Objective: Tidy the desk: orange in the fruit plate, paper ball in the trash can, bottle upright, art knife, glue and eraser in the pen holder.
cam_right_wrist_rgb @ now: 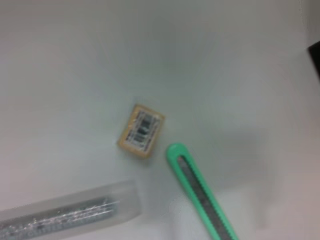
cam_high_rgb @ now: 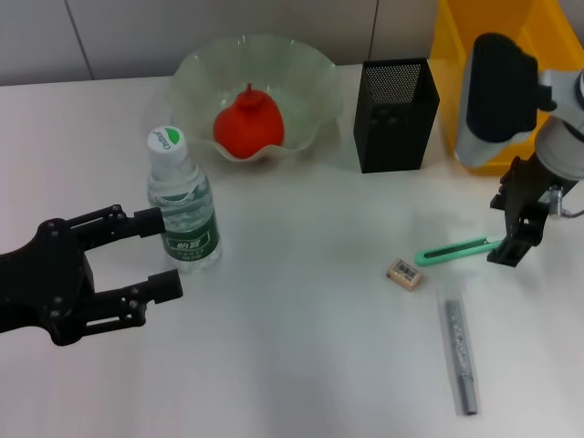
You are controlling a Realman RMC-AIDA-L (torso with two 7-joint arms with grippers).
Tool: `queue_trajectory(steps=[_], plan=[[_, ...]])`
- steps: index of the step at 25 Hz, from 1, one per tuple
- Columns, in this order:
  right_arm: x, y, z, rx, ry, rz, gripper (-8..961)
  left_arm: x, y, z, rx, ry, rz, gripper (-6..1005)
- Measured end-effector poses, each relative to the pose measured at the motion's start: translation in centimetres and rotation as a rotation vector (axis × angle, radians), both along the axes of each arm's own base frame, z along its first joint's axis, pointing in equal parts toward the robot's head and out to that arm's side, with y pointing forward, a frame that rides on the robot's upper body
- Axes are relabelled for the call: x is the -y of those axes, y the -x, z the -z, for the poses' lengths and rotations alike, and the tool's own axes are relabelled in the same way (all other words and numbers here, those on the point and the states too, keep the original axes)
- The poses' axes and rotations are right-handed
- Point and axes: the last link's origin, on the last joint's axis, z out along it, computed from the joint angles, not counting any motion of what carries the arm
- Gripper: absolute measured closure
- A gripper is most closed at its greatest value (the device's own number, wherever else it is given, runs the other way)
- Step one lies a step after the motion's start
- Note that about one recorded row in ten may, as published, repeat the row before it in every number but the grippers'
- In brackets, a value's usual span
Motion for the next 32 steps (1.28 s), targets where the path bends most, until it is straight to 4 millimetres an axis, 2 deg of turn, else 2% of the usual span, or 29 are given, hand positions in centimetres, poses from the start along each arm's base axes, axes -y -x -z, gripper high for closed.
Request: queue_trajectory(steps=[32], plan=[[0.4,-1.1,1.4,0.02,0.015,0.043,165,0.0,0.2,-0.2,0.007,-0.016,-0.008,214]])
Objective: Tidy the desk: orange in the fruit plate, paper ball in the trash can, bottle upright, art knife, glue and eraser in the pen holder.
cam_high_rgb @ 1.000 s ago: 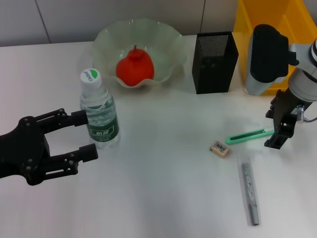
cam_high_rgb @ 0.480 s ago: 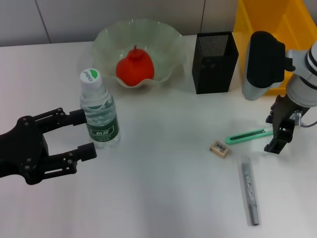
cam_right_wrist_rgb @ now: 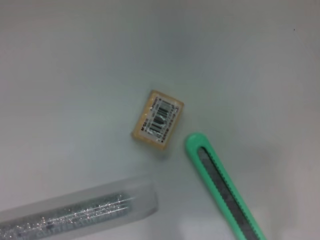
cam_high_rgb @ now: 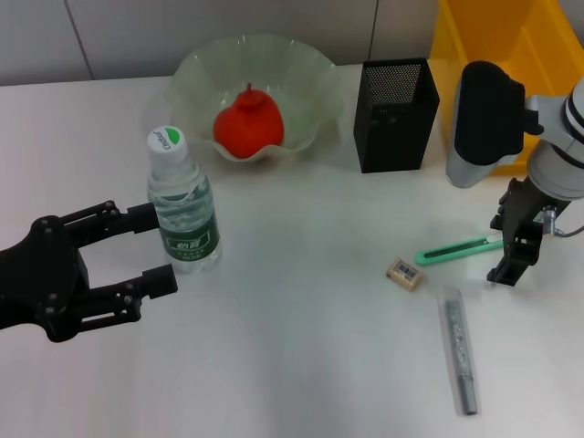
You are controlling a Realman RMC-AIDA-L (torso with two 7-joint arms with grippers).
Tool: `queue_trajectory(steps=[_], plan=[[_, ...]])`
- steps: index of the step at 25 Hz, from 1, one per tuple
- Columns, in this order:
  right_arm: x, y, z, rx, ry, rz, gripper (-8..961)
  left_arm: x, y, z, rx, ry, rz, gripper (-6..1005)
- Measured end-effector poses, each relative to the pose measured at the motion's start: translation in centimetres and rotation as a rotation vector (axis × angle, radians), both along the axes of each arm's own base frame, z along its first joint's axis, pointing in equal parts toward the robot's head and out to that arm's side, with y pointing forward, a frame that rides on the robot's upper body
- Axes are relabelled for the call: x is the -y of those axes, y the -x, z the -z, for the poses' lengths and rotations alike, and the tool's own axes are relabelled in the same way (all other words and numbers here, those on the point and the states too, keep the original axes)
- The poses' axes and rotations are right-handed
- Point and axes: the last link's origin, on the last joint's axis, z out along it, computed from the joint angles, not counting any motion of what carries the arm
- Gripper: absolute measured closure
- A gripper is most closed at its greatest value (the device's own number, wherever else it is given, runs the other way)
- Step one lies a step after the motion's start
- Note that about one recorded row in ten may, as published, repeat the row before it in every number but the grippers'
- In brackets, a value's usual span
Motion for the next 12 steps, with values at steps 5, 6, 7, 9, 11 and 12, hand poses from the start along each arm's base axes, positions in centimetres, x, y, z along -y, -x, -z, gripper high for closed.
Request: queue_trajectory(steps=[5,6,7,9,11,12], plan=[[0.05,-0.09,0.05,-0.001,-0.001,0.001,165,0.0,-0.01,0.02,0.0,0.0,0.0,214],[0.05,-0.09,0.05,-0.001,-0.001,0.001,165,0.0,-0.01,0.02,0.0,0.0,0.0,214],[0.05,-0.09,0.05,-0.001,-0.001,0.001,165,0.01,-0.02,0.03,0.001,0.001,0.0,214],[0.05,-0.09,0.06,-0.002,-0.001,0.001,165,0.04,-0.02,0.05,0.002,0.001,0.0,214],[0.05,-0.08,0.06,-0.002,-0.001,0.001,165,0.07,-0.01,0.07,0.003,0.002,0.0,214],[0.05,-0.08,0.06,-0.002,-0.001,0.001,165,0.1,0.01,0.07,0.003,0.002,-0.001,214]])
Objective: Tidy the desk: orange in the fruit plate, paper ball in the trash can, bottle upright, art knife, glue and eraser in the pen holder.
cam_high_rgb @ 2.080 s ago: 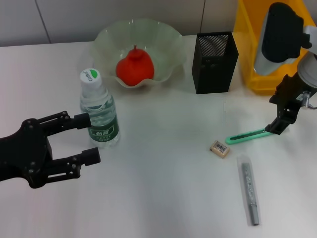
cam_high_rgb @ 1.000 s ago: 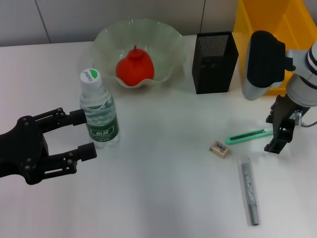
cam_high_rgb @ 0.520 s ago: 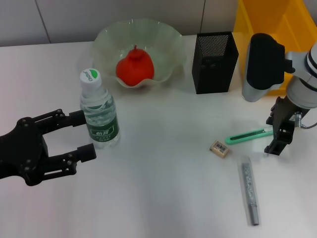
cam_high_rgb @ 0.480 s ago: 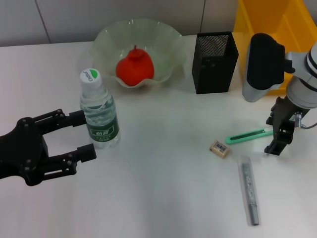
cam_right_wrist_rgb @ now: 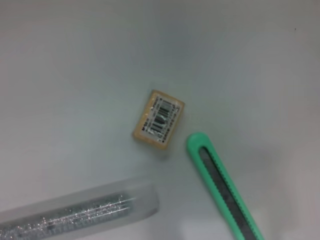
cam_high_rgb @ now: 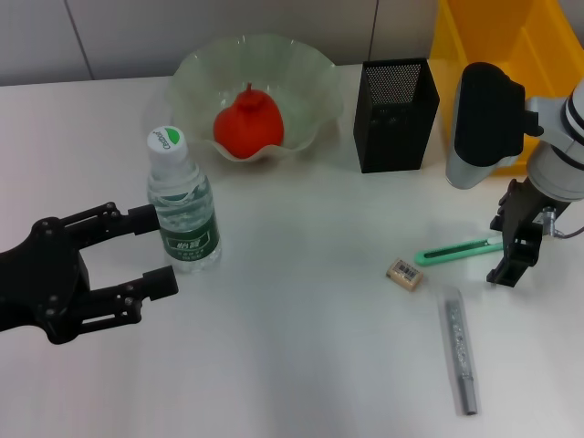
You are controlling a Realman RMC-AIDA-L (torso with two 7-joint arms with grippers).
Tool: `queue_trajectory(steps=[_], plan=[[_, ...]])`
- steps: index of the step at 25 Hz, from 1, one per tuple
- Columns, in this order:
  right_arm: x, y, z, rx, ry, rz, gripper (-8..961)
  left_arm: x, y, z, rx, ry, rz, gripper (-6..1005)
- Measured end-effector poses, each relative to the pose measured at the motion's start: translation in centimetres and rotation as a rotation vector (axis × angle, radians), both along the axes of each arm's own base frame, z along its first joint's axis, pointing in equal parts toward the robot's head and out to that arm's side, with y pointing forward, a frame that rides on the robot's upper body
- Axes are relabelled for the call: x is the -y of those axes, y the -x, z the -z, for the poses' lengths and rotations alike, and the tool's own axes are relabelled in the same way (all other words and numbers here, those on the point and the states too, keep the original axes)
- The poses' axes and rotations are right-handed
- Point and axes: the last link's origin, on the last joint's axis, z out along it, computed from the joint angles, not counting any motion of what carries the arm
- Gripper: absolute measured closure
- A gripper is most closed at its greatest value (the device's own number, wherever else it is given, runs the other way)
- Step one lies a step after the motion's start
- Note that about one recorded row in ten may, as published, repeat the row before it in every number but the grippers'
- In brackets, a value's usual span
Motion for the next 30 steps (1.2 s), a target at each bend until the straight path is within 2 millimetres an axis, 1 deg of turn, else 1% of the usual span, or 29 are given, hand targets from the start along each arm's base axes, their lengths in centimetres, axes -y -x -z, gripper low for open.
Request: queue_trajectory(steps=[12,20,26,30], plan=[[-0.3,0.5,-0.3,-0.012,-0.034,0.002,165,0.1,0.1,0.0,0.001,0.0,-0.006,214],[-0.1,0.8,-0.6,-0.02,-0.055,0.014,165,0.1,0.2,0.0,0.001,-0.001,-0.009,214],[0.2,1.1,-0.6,-0.042,-0.078,0.062,166,0.1,0.2,0.0,0.001,-0.001,-0.009,214],[0.4,2.2,-0.5,-0.103,-0.134,0.137,166,0.1,0.2,0.0,0.0,-0.001,-0.009,214]])
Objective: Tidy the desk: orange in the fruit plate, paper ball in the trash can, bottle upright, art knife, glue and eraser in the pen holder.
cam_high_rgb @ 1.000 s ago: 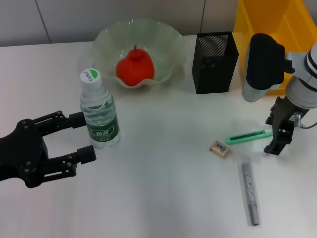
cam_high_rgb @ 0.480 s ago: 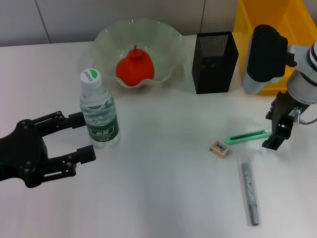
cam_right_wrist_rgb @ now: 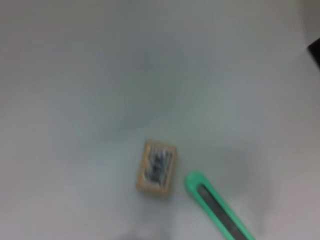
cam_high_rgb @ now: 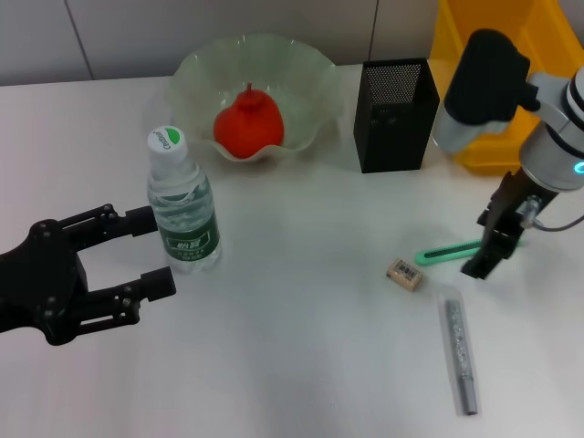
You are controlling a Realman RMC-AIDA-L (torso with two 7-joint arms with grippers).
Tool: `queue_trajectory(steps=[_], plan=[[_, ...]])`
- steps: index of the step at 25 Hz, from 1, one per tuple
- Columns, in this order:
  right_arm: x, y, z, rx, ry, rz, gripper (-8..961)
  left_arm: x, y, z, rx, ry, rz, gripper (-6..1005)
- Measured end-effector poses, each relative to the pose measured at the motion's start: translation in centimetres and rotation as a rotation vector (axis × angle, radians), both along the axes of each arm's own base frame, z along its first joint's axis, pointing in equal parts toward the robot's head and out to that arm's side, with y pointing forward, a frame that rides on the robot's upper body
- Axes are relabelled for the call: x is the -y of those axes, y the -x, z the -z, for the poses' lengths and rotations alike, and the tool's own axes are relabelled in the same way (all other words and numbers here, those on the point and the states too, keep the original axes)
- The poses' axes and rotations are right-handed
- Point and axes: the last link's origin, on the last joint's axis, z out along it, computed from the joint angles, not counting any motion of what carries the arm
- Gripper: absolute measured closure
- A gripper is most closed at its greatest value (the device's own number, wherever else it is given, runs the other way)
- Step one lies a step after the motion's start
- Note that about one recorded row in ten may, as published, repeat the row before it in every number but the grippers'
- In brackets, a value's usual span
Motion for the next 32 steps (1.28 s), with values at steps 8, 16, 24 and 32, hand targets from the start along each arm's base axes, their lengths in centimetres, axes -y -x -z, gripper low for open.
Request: queue_trajectory(steps=[8,16,24,32], plan=[[-0.1,2.7,-1.0,-0.103,-0.259,0.251,166,-0.1,-0.1,-0.1,-0.006,-0.011,0.016,214],[0.7,2.9,-2.4,-0.285,-0.413,0.614,166,0.0,0.0,-0.2,-0.007,-0.019,0.018,214],[1.9,-1.6,-3.0,-0.599,-0.465,0.915,166,-0.2,0.6,-1.5,0.017,-0.084,-0.016,214],[2.2,-2.2,-4.0,-0.759,-0.503,0.962,166,-1.2,0.4,-1.7,0.014,-0.12,-0.022,213]])
